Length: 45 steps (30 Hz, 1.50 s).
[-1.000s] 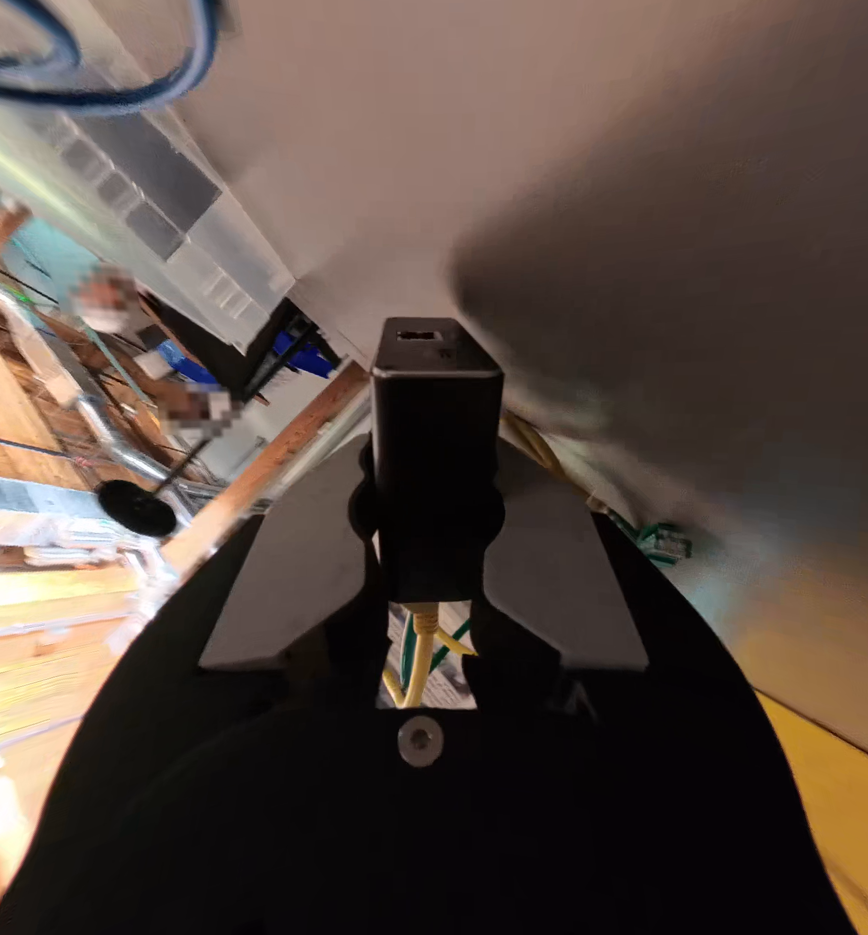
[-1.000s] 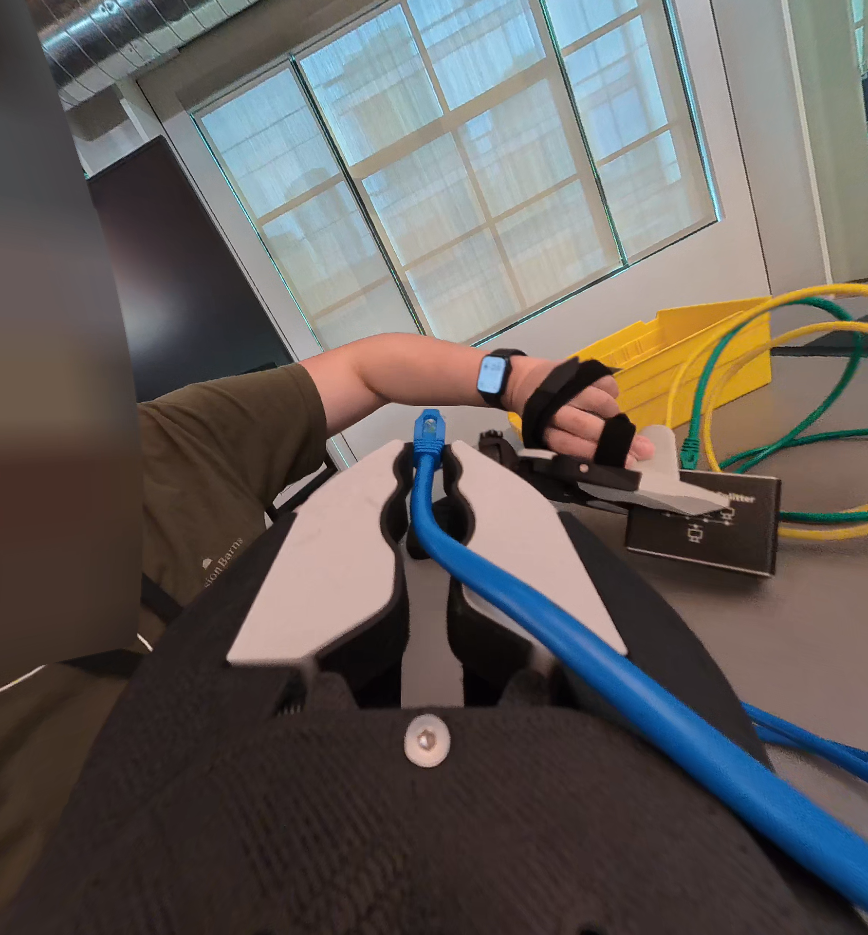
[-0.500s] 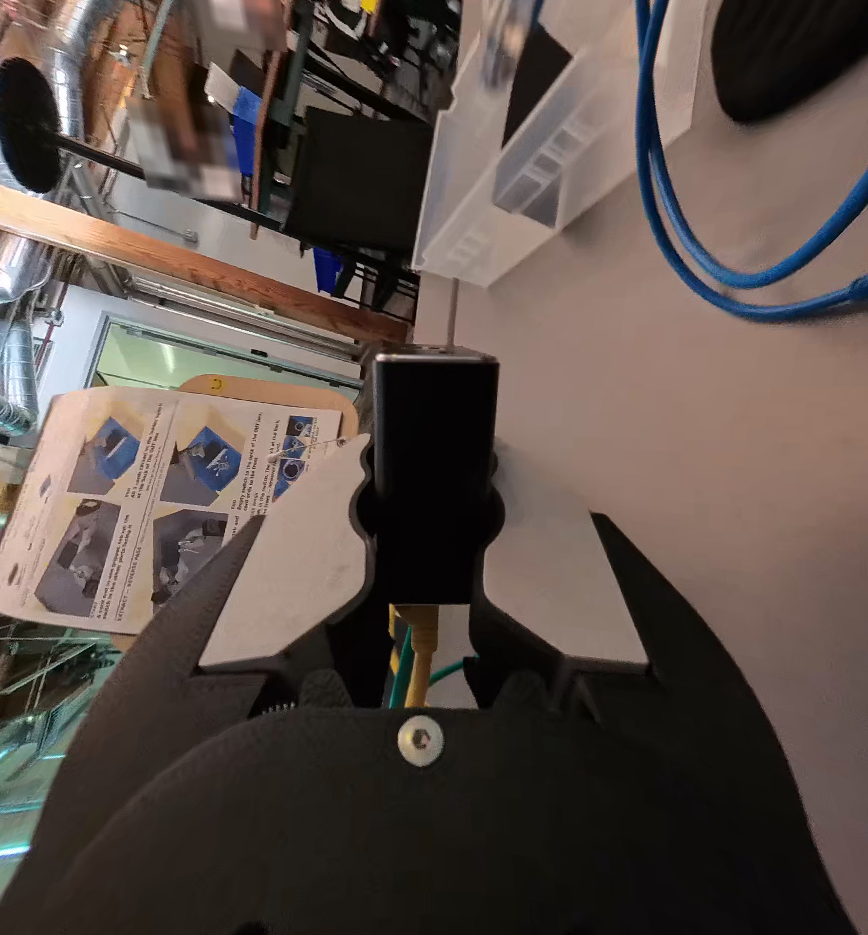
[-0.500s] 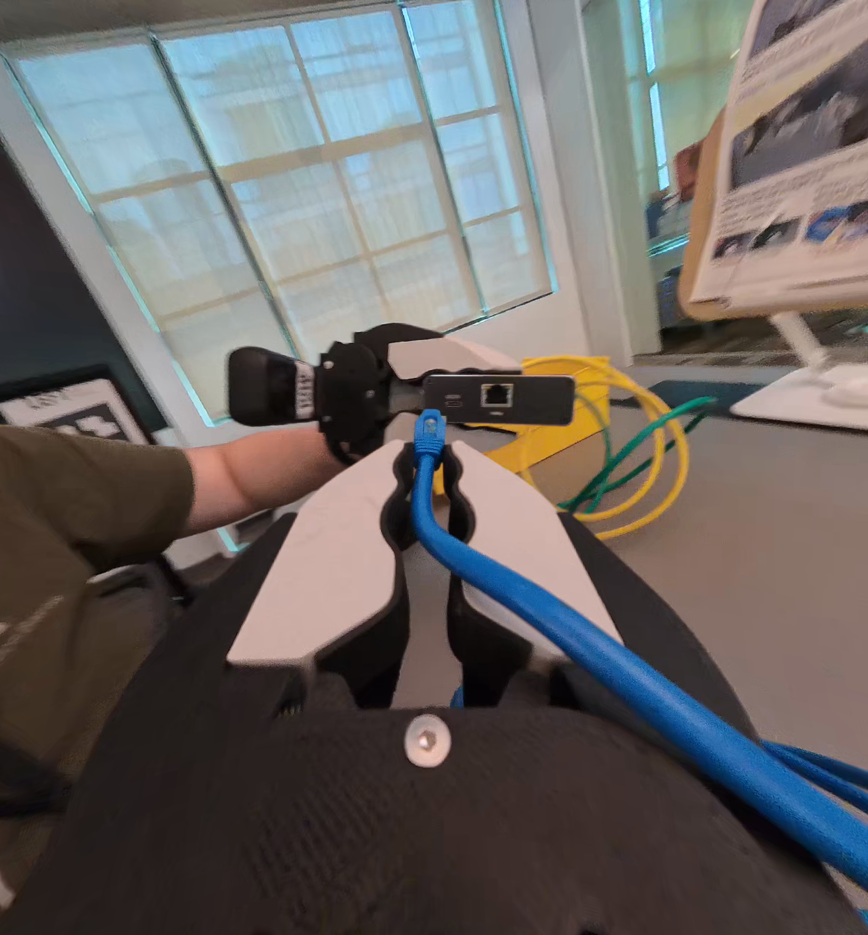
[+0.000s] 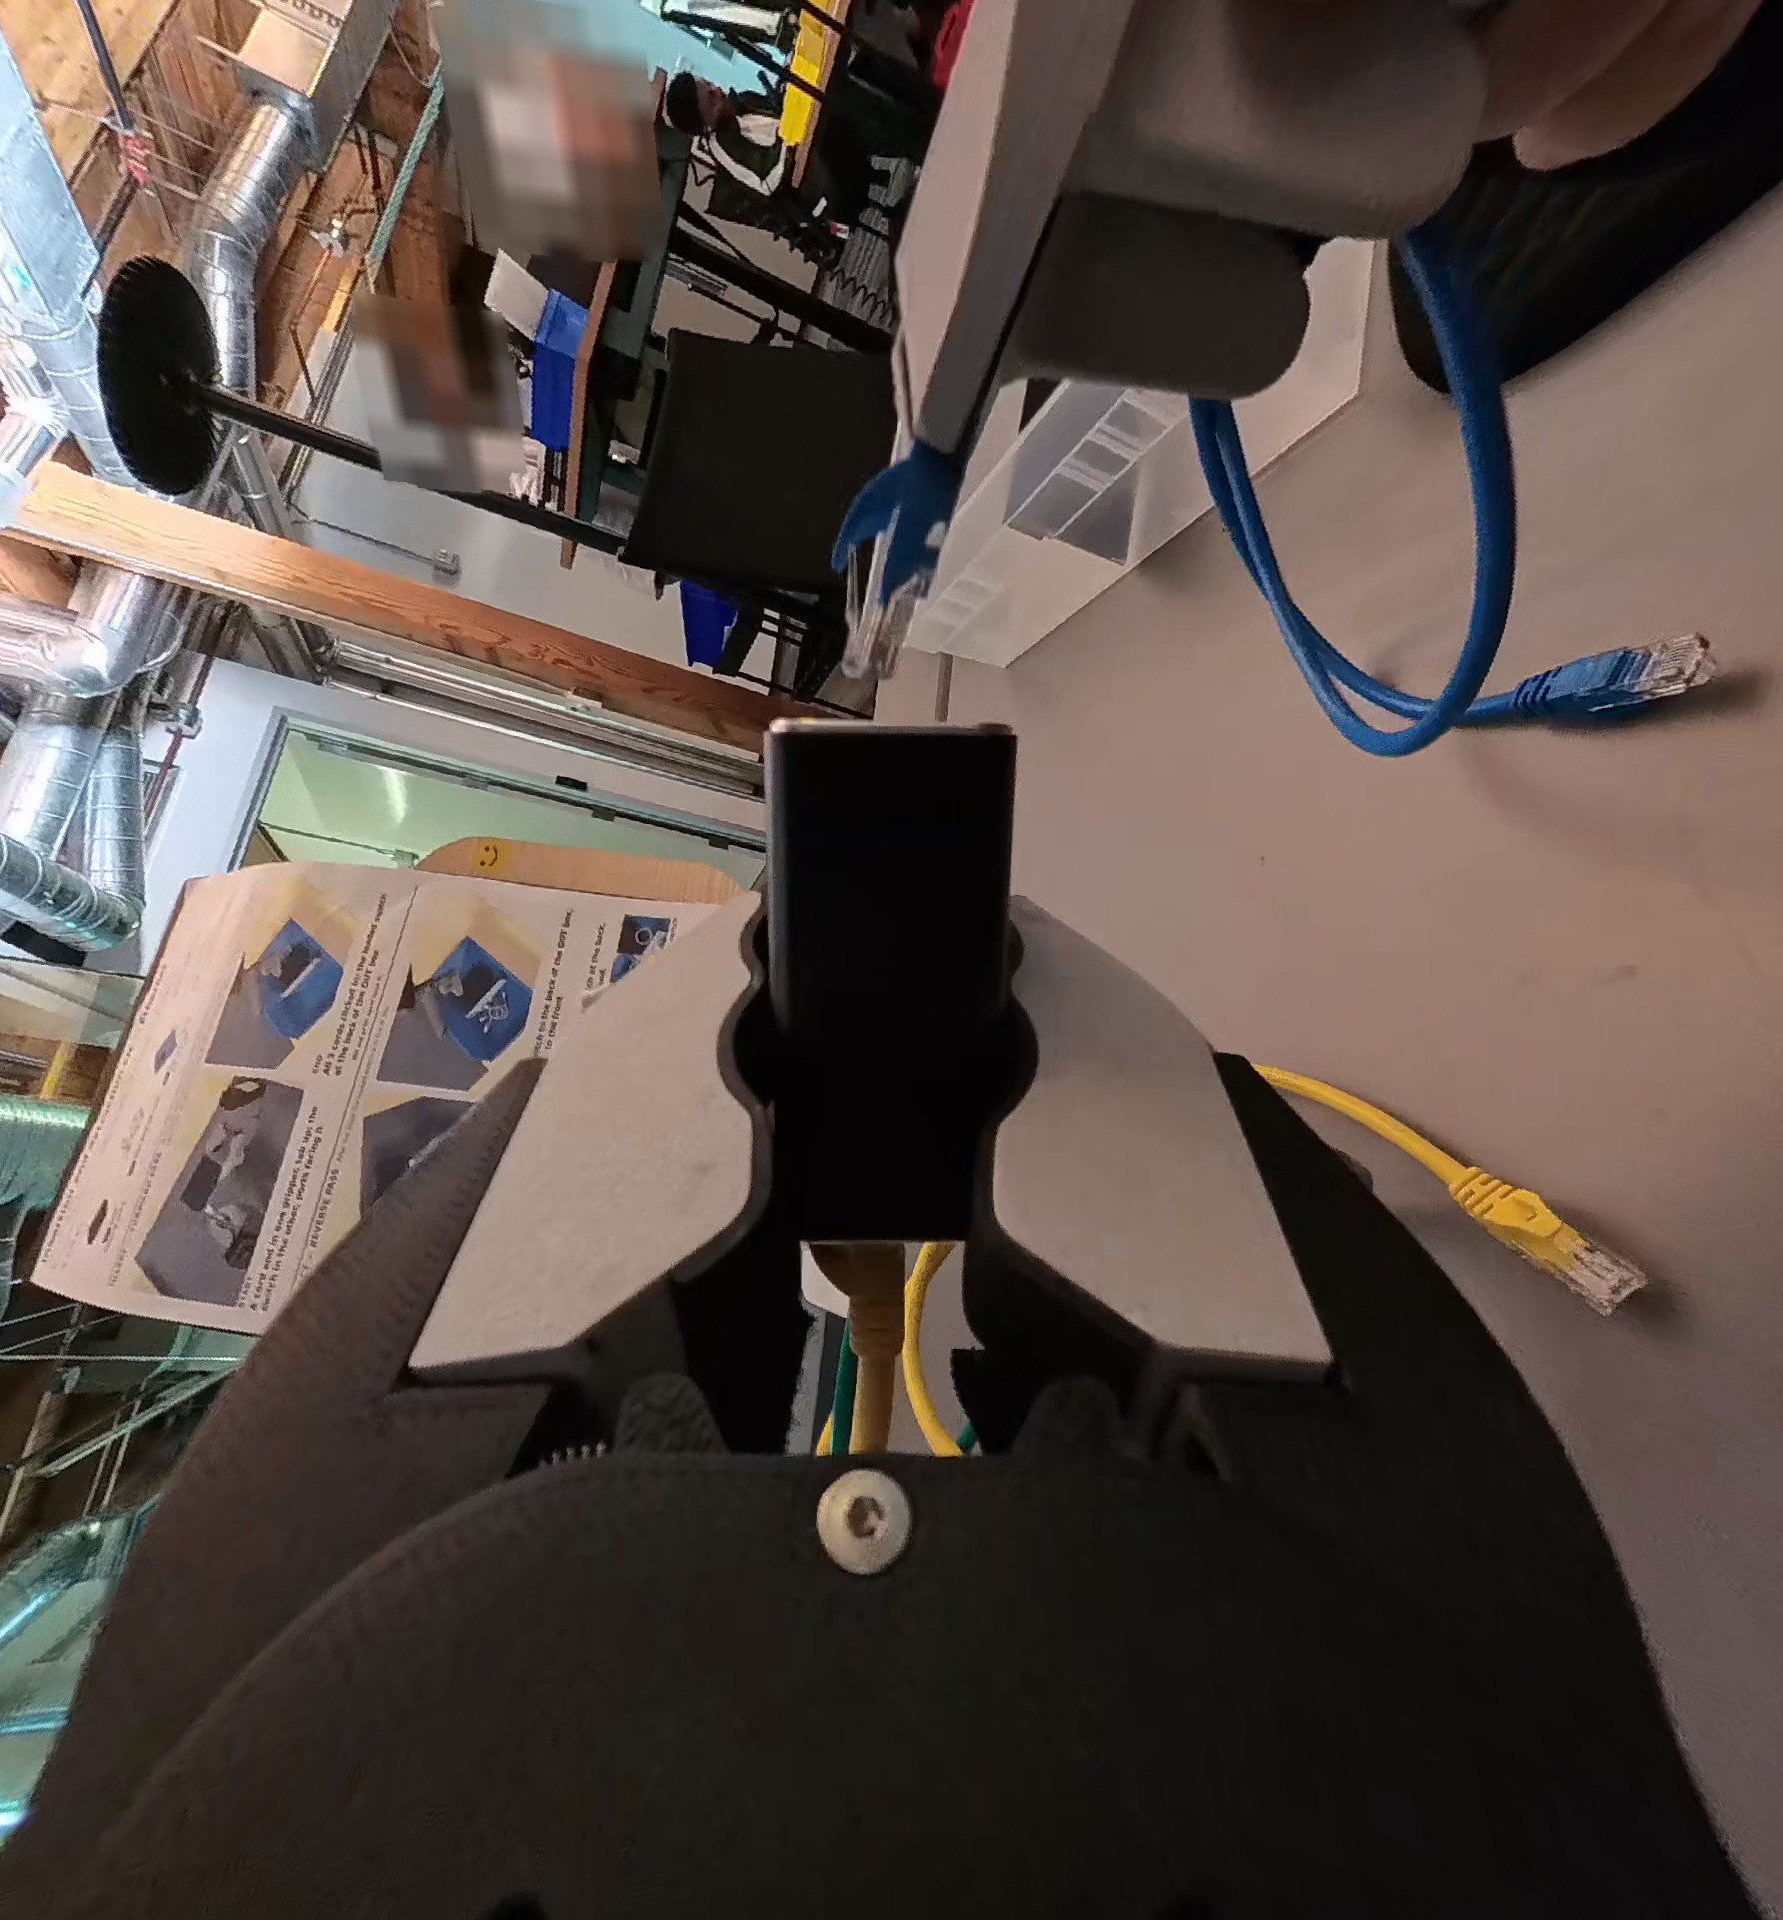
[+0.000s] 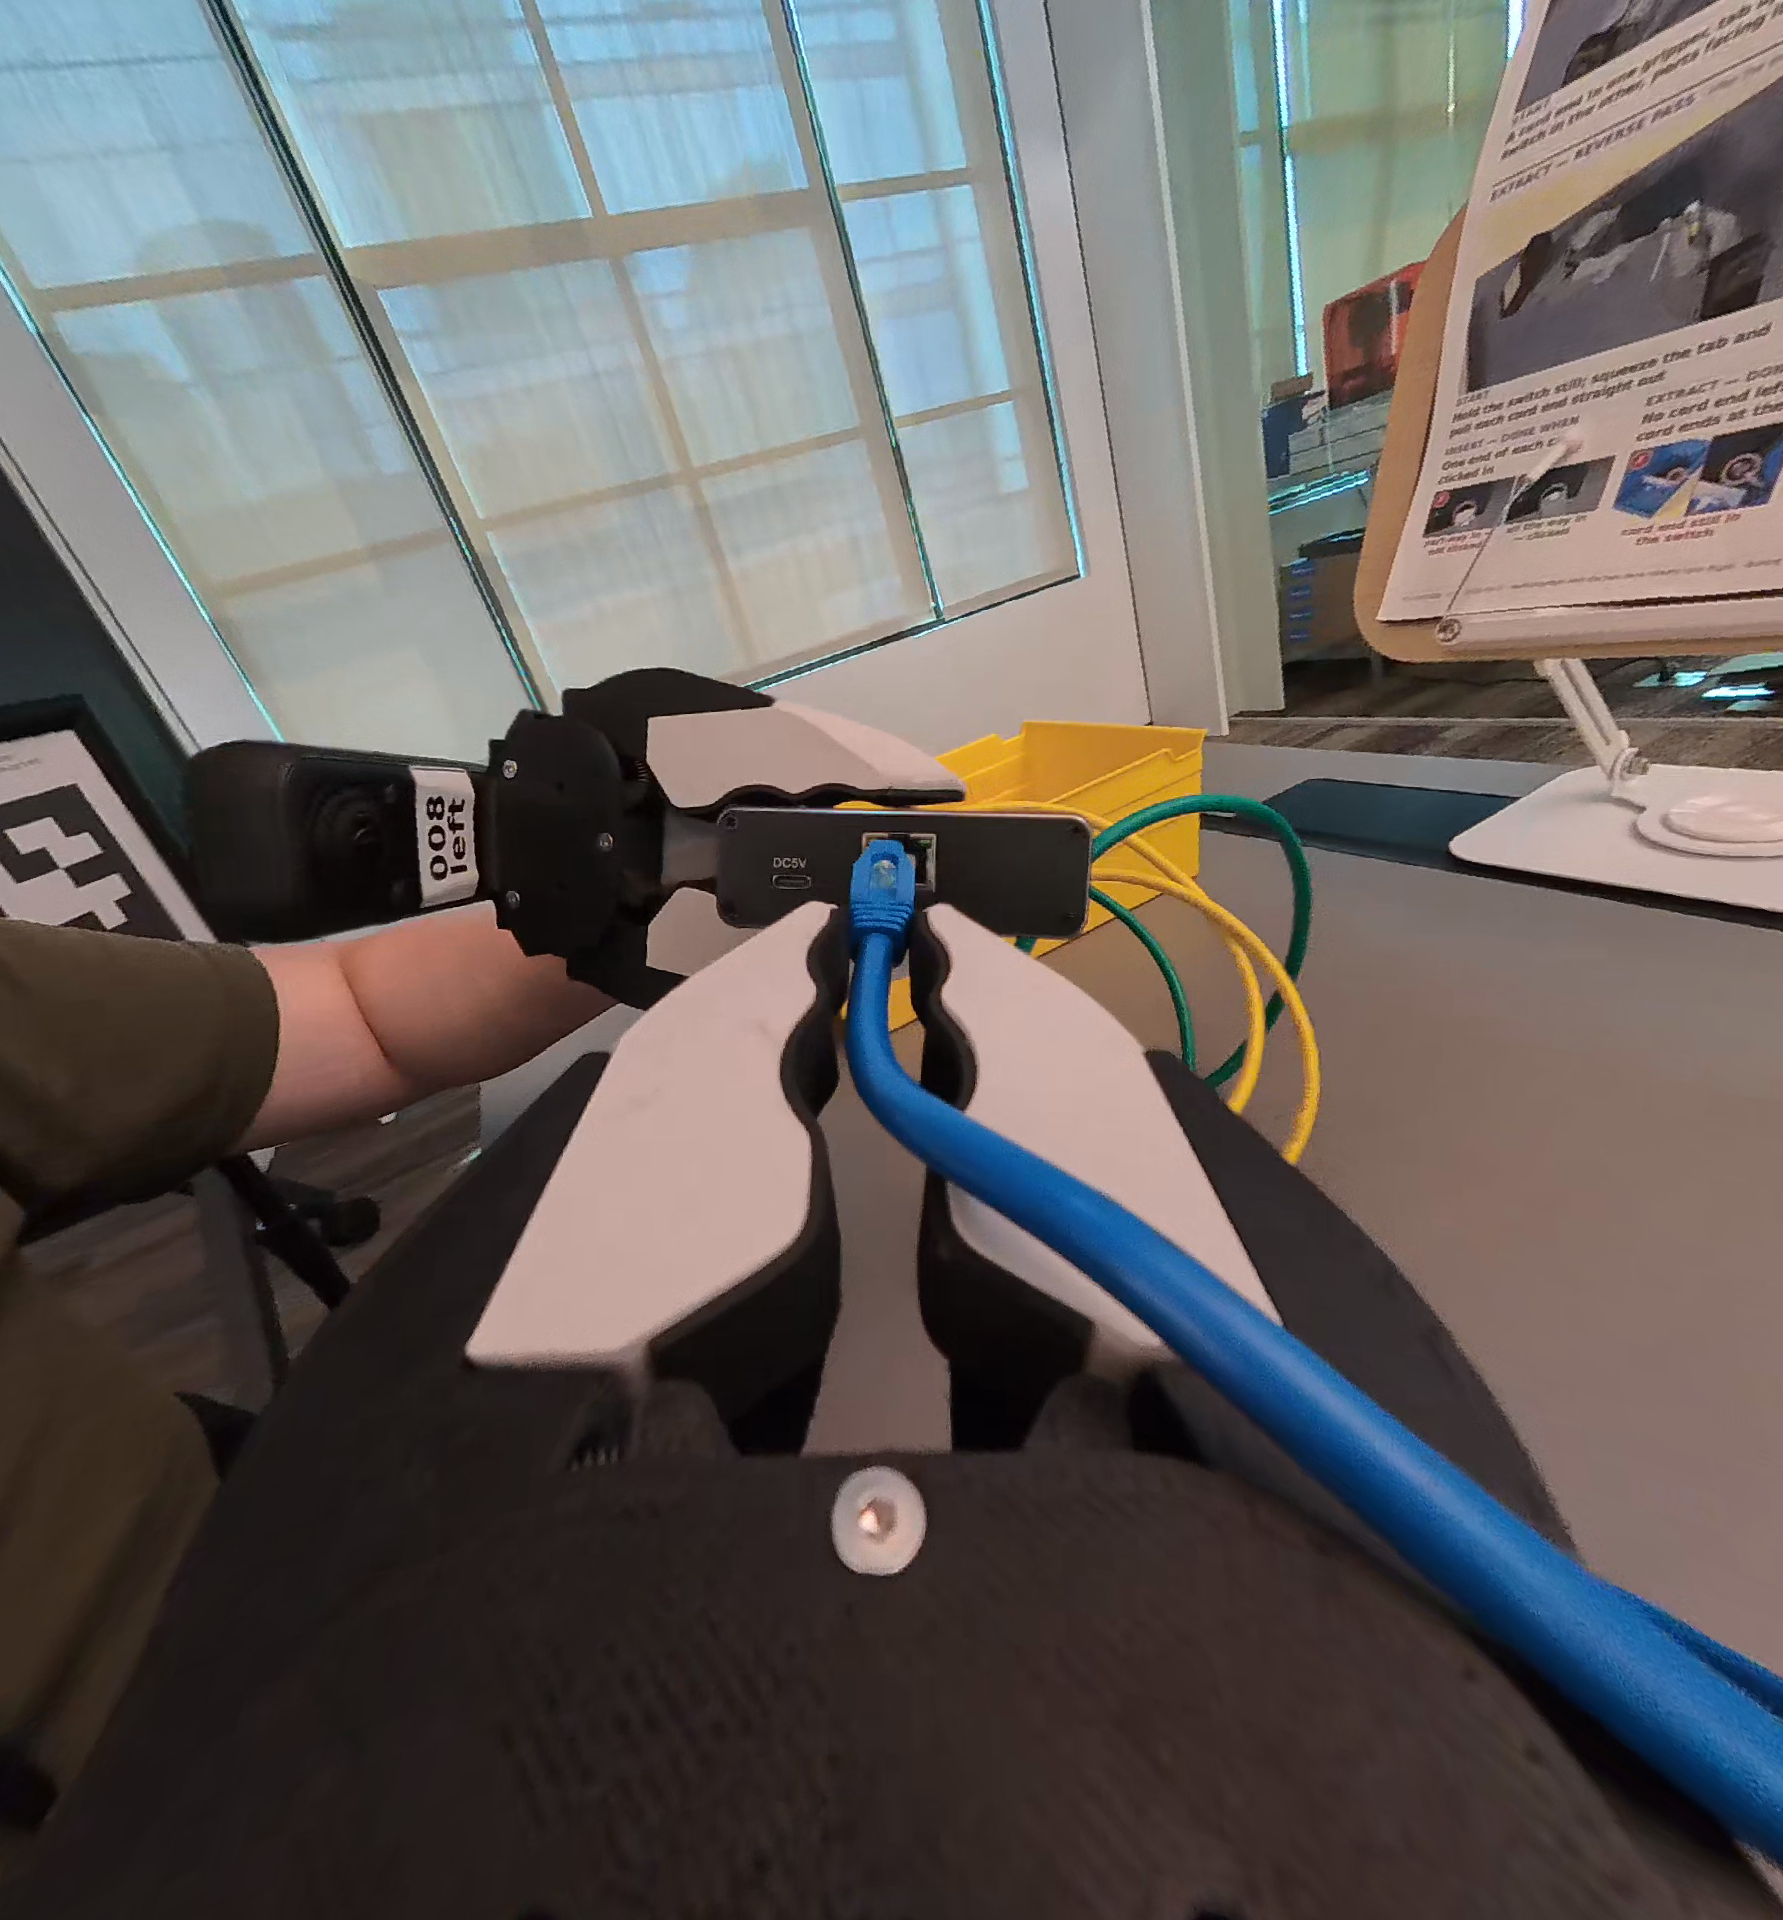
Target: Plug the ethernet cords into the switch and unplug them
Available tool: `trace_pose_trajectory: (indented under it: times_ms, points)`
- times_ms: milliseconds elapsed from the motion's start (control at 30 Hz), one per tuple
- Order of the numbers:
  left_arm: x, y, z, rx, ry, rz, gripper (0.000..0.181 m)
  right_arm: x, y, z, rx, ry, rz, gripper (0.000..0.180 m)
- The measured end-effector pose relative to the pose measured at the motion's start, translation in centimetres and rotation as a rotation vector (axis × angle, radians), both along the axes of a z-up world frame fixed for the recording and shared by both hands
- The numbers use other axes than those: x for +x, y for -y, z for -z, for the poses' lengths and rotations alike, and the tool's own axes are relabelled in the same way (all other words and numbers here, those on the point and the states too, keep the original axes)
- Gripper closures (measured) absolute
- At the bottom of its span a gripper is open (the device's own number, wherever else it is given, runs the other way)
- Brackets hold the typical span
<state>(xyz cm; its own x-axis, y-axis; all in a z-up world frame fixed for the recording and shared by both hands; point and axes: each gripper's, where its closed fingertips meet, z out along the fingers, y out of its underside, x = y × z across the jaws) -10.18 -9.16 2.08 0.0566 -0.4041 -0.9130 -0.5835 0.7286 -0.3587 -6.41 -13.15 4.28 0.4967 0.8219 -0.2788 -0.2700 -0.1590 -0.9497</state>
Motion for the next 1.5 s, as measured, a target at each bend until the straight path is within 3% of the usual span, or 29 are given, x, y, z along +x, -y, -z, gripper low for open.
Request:
trace_pose_trajectory:
  times_ms: [333, 800, 933, 1100, 1267, 1500]
  points:
    - [1.1, 2.0, -0.8, 0.085, -0.062, 0.066, 0.145, -0.2, 1.0, -0.1, -0.03, 0.048, -0.079, 0.168]
    - [2.1, 2.7, -0.5, 0.038, -0.086, 0.096, 0.145, 0.3, 1.0, 0.3, -0.143, 0.04, -0.107, 0.168]
    - [1.8, 1.6, 0.1, 0.065, -0.119, 0.047, 0.145, 0.0, 1.0, 0.6, -0.136, 0.084, -0.077, 0.168]
    - [1.6, 0.9, -0.9, 0.194, 0.046, -0.031, 0.14, -0.6, 1.6, -0.4, -0.056, 0.12, -0.001, 0.168]
    - [2.5, 0.6, -0.8, 0.167, 0.098, -0.065, 0.129, -1.1, 1.5, 0.2, -0.054, 0.2, 0.048, 0.168]
    - [3.3, 0.6, -0.4, 0.143, 0.056, -0.057, 0.13, -0.5, 1.7, 0.5, -0.049, 0.23, 0.089, 0.168]
